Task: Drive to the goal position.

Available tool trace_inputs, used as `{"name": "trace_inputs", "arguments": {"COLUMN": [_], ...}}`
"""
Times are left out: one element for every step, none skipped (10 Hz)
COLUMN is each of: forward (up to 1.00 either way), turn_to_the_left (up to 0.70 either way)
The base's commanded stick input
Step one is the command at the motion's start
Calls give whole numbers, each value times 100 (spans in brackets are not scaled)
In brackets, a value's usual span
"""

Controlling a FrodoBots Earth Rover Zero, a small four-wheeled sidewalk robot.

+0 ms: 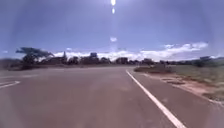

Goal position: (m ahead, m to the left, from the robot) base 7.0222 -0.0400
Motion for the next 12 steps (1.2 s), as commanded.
{"name": "trace_inputs", "arguments": {"forward": [70, 70, 70, 70, 70, 70, 70, 70, 70, 70, 70, 70], "turn_to_the_left": [-14, -14, -14, -14, -14, -14, -13, -11, 0, 0, 0, 0]}}
